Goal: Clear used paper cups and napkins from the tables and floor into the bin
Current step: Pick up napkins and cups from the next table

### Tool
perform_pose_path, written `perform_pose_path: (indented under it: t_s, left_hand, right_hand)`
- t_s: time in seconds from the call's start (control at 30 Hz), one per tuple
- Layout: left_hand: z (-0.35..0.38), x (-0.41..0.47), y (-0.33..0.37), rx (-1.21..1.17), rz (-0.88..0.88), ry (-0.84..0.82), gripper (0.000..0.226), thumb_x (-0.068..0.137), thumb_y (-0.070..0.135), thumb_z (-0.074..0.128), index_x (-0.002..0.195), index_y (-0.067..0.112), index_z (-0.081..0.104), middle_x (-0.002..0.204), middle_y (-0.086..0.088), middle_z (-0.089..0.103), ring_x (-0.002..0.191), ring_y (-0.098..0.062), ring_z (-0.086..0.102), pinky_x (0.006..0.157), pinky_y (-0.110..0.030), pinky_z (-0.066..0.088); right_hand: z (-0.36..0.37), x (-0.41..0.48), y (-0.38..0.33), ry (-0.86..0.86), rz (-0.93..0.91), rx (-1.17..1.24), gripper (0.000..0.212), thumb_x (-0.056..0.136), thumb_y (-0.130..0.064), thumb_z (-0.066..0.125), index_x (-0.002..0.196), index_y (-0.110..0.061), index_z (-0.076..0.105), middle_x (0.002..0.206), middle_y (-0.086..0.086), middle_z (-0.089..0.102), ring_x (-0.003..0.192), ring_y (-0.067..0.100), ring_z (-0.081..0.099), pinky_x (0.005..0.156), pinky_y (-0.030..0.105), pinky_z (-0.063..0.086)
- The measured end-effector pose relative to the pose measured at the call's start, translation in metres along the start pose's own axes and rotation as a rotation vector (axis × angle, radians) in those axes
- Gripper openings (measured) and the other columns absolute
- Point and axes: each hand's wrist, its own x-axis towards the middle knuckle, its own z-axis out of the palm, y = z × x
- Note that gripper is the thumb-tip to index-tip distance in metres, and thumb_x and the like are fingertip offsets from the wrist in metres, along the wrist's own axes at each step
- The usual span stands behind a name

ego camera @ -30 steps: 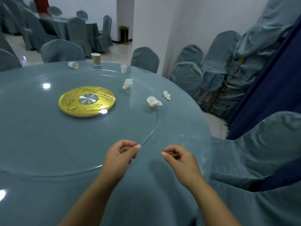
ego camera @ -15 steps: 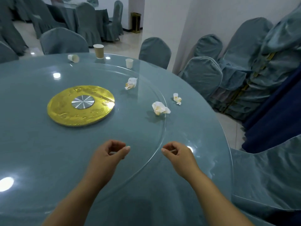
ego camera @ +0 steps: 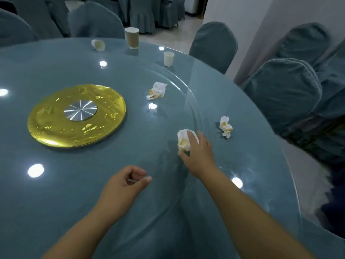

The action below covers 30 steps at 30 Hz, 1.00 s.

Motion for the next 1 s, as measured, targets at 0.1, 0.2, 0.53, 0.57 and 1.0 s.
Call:
perform_pose_path:
  t_s: [0.1, 0.2, 0.53, 0.57, 1.0]
  left_hand:
    - [0.013, 0.022, 0.009, 0.051, 0.009, 0.013, 0.017, 0.076, 0.024, 0.078, 0.085, 0.020, 0.064, 0.080, 0.001, 0.063, 0.081, -0.026, 0.064, 0.067, -0.026, 0.045]
    - [0.028, 0.045, 0.026, 0.095, 0.053, 0.007, 0.011, 0.080, 0.020, 0.073, 0.086, 0.019, 0.064, 0.081, 0.003, 0.062, 0.076, -0.020, 0.061, 0.065, -0.021, 0.043]
    - [0.060, 0.125, 0.039, 0.170, 0.168, 0.053, 0.013, 0.078, 0.018, 0.074, 0.083, 0.022, 0.063, 0.074, 0.013, 0.064, 0.060, -0.002, 0.057, 0.055, -0.006, 0.040]
    - [0.063, 0.133, 0.039, 0.179, 0.182, 0.057, 0.013, 0.079, 0.018, 0.074, 0.083, 0.022, 0.063, 0.075, 0.012, 0.064, 0.060, -0.002, 0.057, 0.054, -0.006, 0.040]
    - [0.086, 0.266, 0.052, 0.544, 0.400, 0.216, 0.041, 0.079, 0.031, 0.072, 0.116, 0.023, 0.055, 0.120, -0.001, 0.046, 0.119, -0.025, 0.041, 0.101, -0.030, 0.033]
  right_hand:
    - [0.010, 0.029, 0.006, -0.084, -0.018, -0.093, 0.059, 0.092, -0.044, 0.049, 0.145, -0.034, 0.025, 0.155, 0.008, 0.014, 0.134, 0.034, 0.022, 0.106, 0.045, 0.030]
    - [0.016, 0.048, 0.020, -0.023, -0.140, -0.183, 0.032, 0.096, -0.030, 0.043, 0.126, -0.024, 0.052, 0.127, 0.006, 0.051, 0.110, 0.032, 0.045, 0.081, 0.035, 0.037]
    - [-0.020, 0.134, 0.108, 0.220, 0.202, -0.202, 0.036, 0.095, -0.022, 0.046, 0.132, -0.023, 0.045, 0.143, 0.003, 0.035, 0.125, 0.035, 0.032, 0.096, 0.046, 0.031]
    - [-0.018, 0.141, 0.112, 0.160, 0.228, -0.227, 0.038, 0.096, -0.028, 0.044, 0.134, -0.025, 0.040, 0.148, -0.001, 0.027, 0.130, 0.034, 0.026, 0.100, 0.048, 0.027]
    - [0.020, 0.209, 0.122, 0.194, 0.103, -0.123, 0.037, 0.093, -0.010, 0.039, 0.126, -0.023, 0.050, 0.139, 0.001, 0.039, 0.112, 0.031, 0.034, 0.088, 0.035, 0.023]
